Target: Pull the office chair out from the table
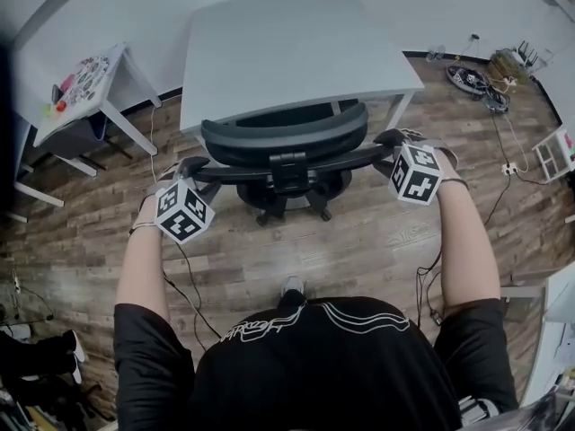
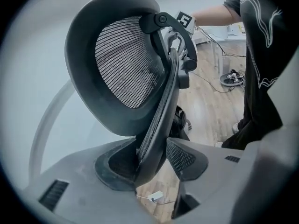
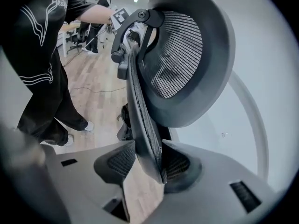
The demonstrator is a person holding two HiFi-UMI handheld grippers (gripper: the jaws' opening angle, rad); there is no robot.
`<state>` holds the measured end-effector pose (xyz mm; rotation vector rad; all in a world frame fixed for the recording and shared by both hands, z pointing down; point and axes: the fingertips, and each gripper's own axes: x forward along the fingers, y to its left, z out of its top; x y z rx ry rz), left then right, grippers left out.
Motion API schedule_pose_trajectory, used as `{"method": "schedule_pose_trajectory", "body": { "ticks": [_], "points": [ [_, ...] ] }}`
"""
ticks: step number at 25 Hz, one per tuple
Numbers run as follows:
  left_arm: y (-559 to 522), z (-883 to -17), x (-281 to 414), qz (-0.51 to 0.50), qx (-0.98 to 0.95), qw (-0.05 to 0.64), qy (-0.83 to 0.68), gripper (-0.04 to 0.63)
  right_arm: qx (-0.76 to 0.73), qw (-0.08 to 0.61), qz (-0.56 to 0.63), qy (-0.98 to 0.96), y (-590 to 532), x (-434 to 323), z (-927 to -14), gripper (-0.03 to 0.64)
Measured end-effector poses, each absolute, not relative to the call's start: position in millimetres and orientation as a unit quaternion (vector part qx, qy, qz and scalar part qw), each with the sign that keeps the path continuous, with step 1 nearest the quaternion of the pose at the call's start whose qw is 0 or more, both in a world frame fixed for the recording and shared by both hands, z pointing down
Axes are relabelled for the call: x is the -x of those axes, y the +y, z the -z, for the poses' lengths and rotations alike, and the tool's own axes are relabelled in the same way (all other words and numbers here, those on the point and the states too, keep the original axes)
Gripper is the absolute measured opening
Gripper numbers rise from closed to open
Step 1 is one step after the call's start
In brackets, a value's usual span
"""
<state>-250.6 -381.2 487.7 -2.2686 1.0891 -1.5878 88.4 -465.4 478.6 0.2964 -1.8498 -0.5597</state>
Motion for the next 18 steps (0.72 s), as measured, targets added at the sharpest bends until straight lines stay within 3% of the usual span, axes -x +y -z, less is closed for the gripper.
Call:
{"method": "schedule_pose_trajectory", "body": {
  "ticks": [18],
  "points": [
    [-272.4,-487.2,185.7,0.536,0.741,0.069,0.399,0.195,-0.106,0.546,0.260,-0.789,-380.4,-147.2,-477.7,0.199]
  ]
}}
